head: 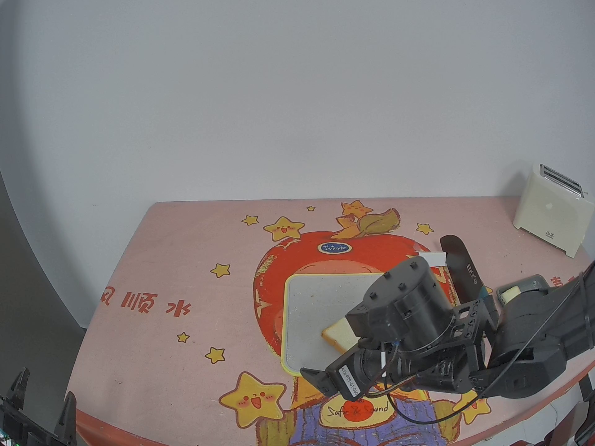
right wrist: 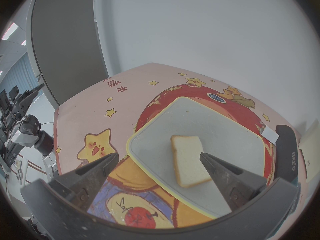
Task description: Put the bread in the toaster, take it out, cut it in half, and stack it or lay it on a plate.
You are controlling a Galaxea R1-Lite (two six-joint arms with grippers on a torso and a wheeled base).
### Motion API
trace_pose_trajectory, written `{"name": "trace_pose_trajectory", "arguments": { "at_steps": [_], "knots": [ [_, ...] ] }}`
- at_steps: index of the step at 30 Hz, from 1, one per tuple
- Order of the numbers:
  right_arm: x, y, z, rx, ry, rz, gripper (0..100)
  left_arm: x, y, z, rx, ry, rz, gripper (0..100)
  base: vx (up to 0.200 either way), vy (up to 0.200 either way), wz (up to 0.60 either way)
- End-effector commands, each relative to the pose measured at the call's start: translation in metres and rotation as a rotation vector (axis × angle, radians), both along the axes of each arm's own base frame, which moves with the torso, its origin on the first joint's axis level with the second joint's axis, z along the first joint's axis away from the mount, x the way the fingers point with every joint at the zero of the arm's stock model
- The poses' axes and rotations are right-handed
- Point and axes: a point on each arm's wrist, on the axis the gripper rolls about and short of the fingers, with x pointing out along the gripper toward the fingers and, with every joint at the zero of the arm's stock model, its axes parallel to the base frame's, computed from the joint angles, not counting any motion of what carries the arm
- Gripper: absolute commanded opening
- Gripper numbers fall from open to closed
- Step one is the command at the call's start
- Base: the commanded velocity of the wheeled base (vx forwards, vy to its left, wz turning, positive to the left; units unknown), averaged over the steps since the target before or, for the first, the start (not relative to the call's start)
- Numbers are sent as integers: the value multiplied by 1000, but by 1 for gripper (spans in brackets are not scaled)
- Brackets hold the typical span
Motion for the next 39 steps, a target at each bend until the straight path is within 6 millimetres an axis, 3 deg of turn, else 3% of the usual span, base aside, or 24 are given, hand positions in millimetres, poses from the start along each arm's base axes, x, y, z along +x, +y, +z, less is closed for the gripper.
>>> {"name": "trace_pose_trajectory", "arguments": {
  "at_steps": [1,39],
  "knots": [
    [6,11,-7,-9,7,3,100,0,0,-5,0,5,0,100,0,0,0],
    [11,19,-26,-45,42,0,100,0,0,-5,-1,7,0,100,0,0,0]
  ]
}}
